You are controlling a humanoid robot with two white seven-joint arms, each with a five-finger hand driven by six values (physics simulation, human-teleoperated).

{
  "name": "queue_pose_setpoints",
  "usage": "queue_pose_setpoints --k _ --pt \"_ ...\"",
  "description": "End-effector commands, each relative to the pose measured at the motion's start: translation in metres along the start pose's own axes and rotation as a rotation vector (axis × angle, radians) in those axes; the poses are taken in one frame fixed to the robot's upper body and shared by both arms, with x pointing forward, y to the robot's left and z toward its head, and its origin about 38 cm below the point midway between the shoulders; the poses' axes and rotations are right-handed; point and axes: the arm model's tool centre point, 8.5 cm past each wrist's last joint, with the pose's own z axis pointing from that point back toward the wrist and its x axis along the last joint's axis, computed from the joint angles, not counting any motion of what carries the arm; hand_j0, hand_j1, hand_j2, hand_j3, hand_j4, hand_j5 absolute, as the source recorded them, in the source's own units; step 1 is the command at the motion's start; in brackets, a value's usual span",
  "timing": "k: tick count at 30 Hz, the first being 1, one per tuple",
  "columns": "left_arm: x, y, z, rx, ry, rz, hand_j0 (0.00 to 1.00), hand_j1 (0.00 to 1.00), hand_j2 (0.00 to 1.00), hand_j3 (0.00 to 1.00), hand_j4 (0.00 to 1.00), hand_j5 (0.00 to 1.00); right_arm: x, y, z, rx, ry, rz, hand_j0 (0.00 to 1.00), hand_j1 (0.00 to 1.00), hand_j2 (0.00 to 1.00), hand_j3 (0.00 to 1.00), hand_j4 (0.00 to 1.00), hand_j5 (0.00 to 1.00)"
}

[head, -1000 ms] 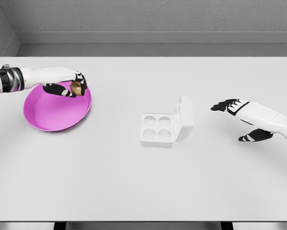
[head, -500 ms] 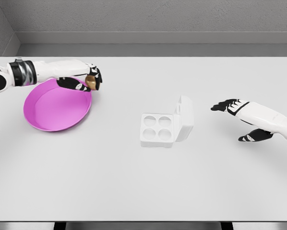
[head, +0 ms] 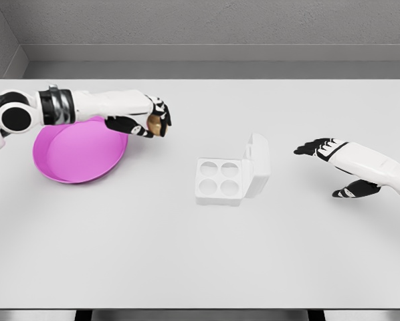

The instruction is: Pack egg into the box and close the box lid

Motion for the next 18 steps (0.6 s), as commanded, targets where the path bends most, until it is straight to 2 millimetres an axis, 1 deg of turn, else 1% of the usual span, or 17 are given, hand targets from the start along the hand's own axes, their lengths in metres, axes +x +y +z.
queue_pose_setpoints --k 1,5,8,9,16,18 --pt "0.013 -0.002 -0.009 -0.006 -0.044 0.002 0.40 0.40 0.40 0.40 0.40 0.40 0.000 -0.001 0.000 -0.004 0.000 -0.005 1.00 1.00 1.00 1.00 1.00 1.00" --pt "0.029 -0.005 -0.020 -0.024 -0.097 -0.013 0.40 0.40 0.40 0.40 0.40 0.40 0.000 -0.001 0.000 -0.004 0.000 -0.005 1.00 1.00 1.00 1.00 1.00 1.00" --pt "0.036 -0.006 -0.024 -0.028 -0.122 -0.017 0.40 0.40 0.40 0.40 0.40 0.40 0.000 -0.001 0.000 -0.005 -0.001 -0.006 1.00 1.00 1.00 1.00 1.00 1.00" --pt "0.041 -0.005 -0.030 -0.030 -0.137 -0.022 0.40 0.40 0.40 0.40 0.40 0.40 0.000 -0.001 0.000 -0.005 -0.001 -0.006 1.00 1.00 1.00 1.00 1.00 1.00" --pt "0.058 -0.006 -0.049 -0.046 -0.193 -0.041 0.40 0.40 0.40 0.40 0.40 0.40 0.000 -0.001 0.000 -0.004 0.000 -0.005 1.00 1.00 1.00 1.00 1.00 1.00" --pt "0.064 -0.002 -0.051 -0.047 -0.209 -0.055 0.40 0.40 0.40 0.40 0.40 0.40 0.000 -0.001 0.000 -0.005 -0.001 -0.006 1.00 1.00 1.00 1.00 1.00 1.00"
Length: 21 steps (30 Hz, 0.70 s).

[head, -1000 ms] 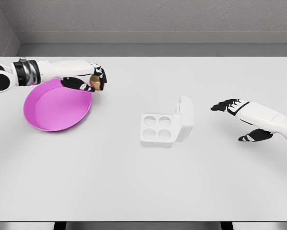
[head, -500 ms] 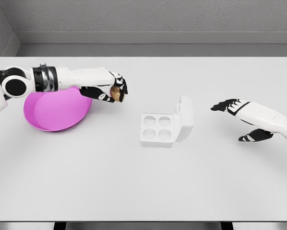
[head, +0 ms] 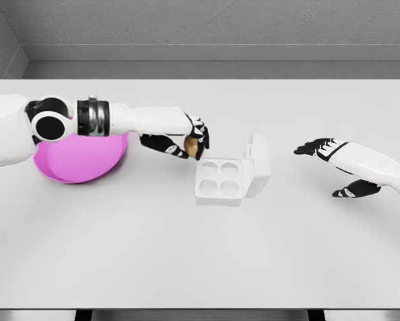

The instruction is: Pack egg into the box and close the box lid

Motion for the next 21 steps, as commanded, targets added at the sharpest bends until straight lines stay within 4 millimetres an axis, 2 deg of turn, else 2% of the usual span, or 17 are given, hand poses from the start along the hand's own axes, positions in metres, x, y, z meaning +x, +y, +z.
queue_pose_setpoints --k 1,9,15,16,21 --pt "0.006 0.001 -0.006 0.000 -0.021 0.000 0.40 0.40 0.40 0.40 0.40 0.40 0.000 -0.001 0.000 -0.004 -0.001 -0.005 1.00 1.00 1.00 1.00 1.00 1.00" --pt "0.011 0.000 -0.015 -0.025 -0.039 -0.037 0.40 0.40 0.40 0.40 0.40 0.40 0.000 0.000 0.000 -0.004 -0.002 -0.007 1.00 1.00 1.00 1.00 1.00 1.00" --pt "0.018 -0.005 -0.031 -0.054 -0.071 -0.043 0.40 0.40 0.40 0.40 0.40 0.40 0.000 0.000 0.000 -0.004 -0.002 -0.007 1.00 1.00 1.00 1.00 1.00 1.00" --pt "0.019 -0.013 -0.034 -0.075 -0.076 -0.036 0.40 0.40 0.40 0.40 0.40 0.40 0.000 0.000 0.000 -0.004 -0.002 -0.007 1.00 1.00 1.00 1.00 1.00 1.00" --pt "0.018 -0.015 -0.034 -0.084 -0.073 -0.036 0.40 0.40 0.40 0.40 0.40 0.40 0.000 0.000 0.000 -0.003 -0.001 -0.006 1.00 1.00 1.00 1.00 1.00 1.00"
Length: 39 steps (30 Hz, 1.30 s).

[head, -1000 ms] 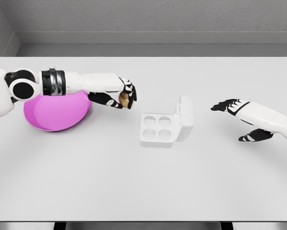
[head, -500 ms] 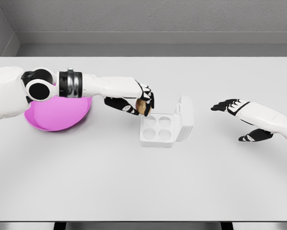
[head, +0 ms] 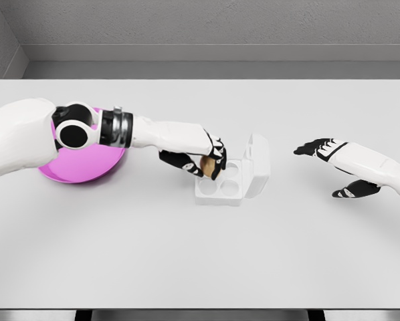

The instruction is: Pack egg into the box and close the box lid

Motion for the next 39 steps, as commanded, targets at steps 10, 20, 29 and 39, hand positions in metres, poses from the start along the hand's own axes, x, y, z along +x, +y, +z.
queue_pose_setpoints --k 10,20,29,39 --pt "0.000 -0.006 -0.001 -0.030 0.003 -0.021 0.40 0.40 0.40 0.40 0.40 0.40 0.000 0.000 0.000 -0.004 -0.002 -0.006 1.00 1.00 1.00 1.00 1.00 1.00" --pt "0.001 -0.005 -0.009 -0.029 -0.004 -0.022 0.40 0.40 0.40 0.40 0.40 0.40 0.000 0.000 0.000 -0.004 -0.002 -0.006 1.00 1.00 1.00 1.00 1.00 1.00" --pt "-0.008 -0.009 -0.010 -0.035 0.020 -0.010 0.40 0.40 0.40 0.40 0.40 0.40 0.000 0.000 0.000 -0.004 -0.002 -0.006 1.00 1.00 1.00 1.00 1.00 1.00" --pt "-0.005 -0.010 -0.017 -0.041 0.005 -0.011 0.42 0.42 0.42 0.42 0.42 0.42 0.009 0.001 -0.010 0.010 -0.037 0.004 1.00 1.00 1.00 1.00 1.00 1.00"
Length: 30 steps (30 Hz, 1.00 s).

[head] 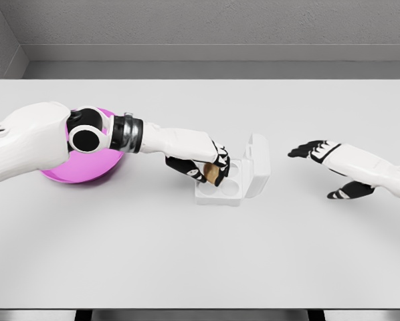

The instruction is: Pack egg into the box and close the box lid

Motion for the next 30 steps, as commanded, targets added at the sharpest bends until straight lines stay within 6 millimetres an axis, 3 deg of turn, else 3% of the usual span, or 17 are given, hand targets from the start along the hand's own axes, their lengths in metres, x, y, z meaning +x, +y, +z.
queue_pose_setpoints --k 1,6,9,14,19,25,26,27,30 --pt "0.000 -0.001 0.000 0.001 0.000 0.006 0.43 0.43 0.43 0.43 0.43 0.43 0.005 -0.003 -0.002 -0.006 -0.016 0.006 1.00 1.00 1.00 1.00 1.00 1.00" --pt "0.000 0.000 0.001 -0.001 0.003 0.004 0.56 0.56 0.56 0.56 0.56 0.56 0.009 -0.005 -0.002 -0.008 -0.026 0.015 1.00 1.00 1.00 1.00 1.00 1.00" --pt "-0.001 0.000 0.001 -0.001 0.004 0.005 0.57 0.57 0.57 0.57 0.57 0.57 0.010 -0.006 -0.003 -0.010 -0.029 0.016 1.00 1.00 1.00 1.00 1.00 1.00" --pt "-0.003 0.000 0.003 0.000 0.012 0.005 0.71 0.71 0.71 0.71 0.71 0.71 0.010 -0.006 -0.003 -0.010 -0.029 0.016 1.00 1.00 1.00 1.00 1.00 1.00" --pt "-0.003 0.000 0.003 0.000 0.013 0.005 0.72 0.72 0.72 0.72 0.72 0.72 0.010 -0.006 -0.003 -0.010 -0.029 0.016 1.00 1.00 1.00 1.00 1.00 1.00" --pt "-0.007 -0.001 0.008 0.003 0.028 0.009 0.87 0.87 0.87 0.87 0.87 0.87 0.010 -0.005 -0.003 -0.010 -0.031 0.015 1.00 1.00 1.00 1.00 1.00 1.00" --pt "-0.011 -0.001 0.017 0.011 0.047 0.013 0.97 0.97 0.97 0.97 0.97 0.97 0.010 -0.005 -0.003 -0.010 -0.031 0.015 1.00 1.00 1.00 1.00 1.00 1.00" --pt "-0.014 0.000 0.026 0.019 0.064 0.013 1.00 1.00 1.00 1.00 1.00 1.00 0.010 -0.005 -0.003 -0.010 -0.031 0.015 1.00 1.00 1.00 1.00 1.00 1.00" --pt "-0.022 0.010 0.050 0.076 0.111 0.011 1.00 1.00 1.00 1.00 1.00 1.00 0.010 -0.005 -0.003 -0.010 -0.031 0.015 1.00 1.00 1.00 1.00 1.00 1.00"
